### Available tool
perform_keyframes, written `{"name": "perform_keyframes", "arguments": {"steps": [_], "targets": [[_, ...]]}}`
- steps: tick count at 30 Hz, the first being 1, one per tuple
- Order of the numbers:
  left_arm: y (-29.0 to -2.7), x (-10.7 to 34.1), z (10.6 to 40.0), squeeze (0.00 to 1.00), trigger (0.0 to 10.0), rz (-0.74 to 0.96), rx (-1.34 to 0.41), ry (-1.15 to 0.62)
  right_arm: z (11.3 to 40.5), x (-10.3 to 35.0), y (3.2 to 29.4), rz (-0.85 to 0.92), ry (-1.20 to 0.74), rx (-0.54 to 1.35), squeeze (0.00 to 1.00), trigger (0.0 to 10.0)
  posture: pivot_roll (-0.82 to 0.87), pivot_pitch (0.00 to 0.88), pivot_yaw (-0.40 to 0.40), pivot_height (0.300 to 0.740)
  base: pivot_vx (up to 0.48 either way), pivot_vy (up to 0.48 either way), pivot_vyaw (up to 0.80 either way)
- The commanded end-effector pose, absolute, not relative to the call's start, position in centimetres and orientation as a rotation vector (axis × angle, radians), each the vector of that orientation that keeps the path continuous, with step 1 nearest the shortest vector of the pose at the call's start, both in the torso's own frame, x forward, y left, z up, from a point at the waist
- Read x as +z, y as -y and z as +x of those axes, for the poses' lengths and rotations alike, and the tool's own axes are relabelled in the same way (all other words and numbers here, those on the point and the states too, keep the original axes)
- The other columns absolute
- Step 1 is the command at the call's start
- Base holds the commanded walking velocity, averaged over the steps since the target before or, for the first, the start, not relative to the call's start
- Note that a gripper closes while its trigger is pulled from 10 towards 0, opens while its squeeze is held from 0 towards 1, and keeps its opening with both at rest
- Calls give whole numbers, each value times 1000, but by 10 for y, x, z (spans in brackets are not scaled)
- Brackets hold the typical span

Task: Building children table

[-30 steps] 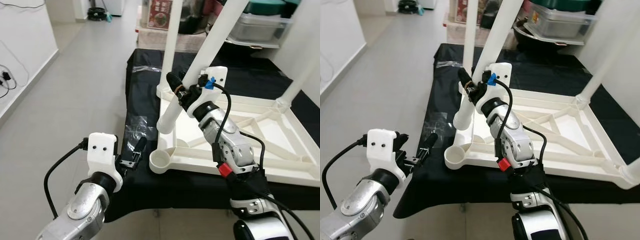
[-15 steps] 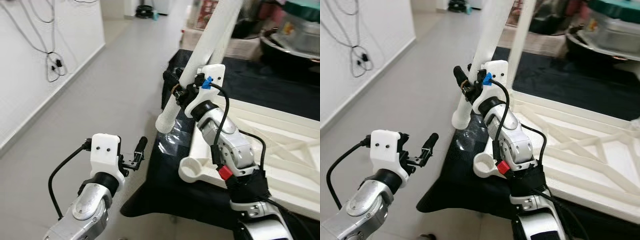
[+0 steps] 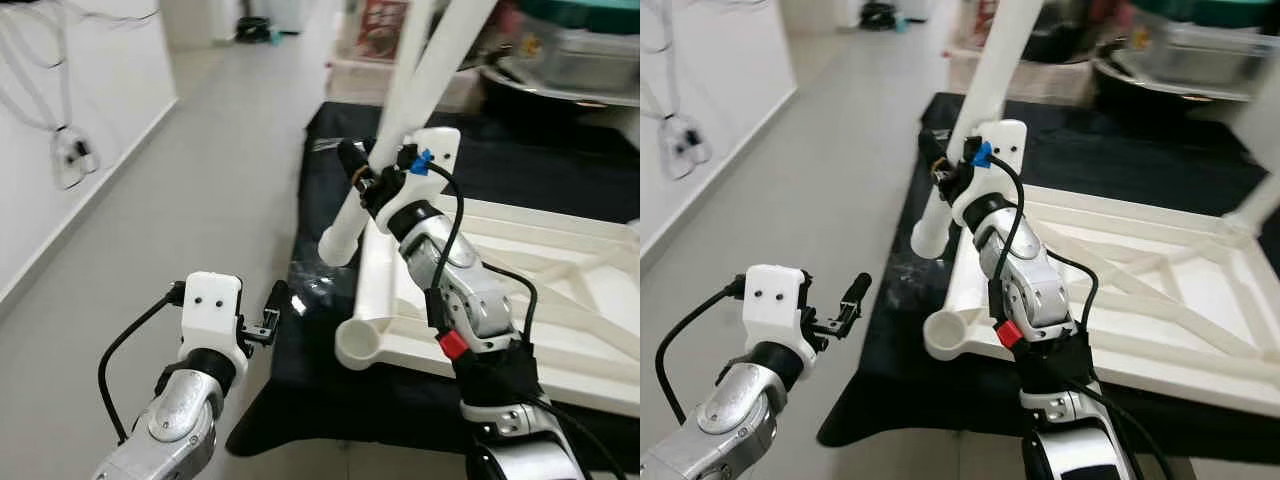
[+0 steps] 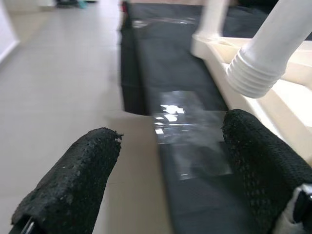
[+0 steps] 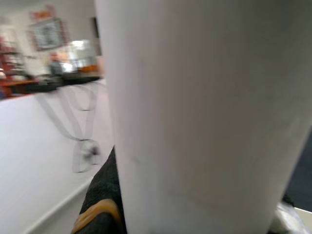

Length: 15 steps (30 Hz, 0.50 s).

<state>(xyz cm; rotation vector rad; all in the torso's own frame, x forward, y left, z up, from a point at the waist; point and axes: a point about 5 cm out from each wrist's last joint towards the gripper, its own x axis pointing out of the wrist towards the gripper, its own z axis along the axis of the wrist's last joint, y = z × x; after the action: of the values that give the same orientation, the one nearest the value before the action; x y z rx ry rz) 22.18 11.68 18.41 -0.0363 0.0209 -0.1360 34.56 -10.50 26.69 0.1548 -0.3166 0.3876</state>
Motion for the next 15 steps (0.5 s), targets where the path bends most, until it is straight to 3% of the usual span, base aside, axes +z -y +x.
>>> {"name": "perform_keyframes", "arguments": {"steps": [1, 15], "targets": [[-116, 179, 221, 0, 10000, -23, -139, -51, 346, 266, 111, 160, 312, 355, 0, 10000, 115, 94, -97, 740, 0, 0, 0], [-114, 177, 219, 0, 10000, -31, -150, -69, 345, 266, 113, 171, 311, 338, 0, 10000, 114, 92, -93, 740, -37, 0, 0]]}}
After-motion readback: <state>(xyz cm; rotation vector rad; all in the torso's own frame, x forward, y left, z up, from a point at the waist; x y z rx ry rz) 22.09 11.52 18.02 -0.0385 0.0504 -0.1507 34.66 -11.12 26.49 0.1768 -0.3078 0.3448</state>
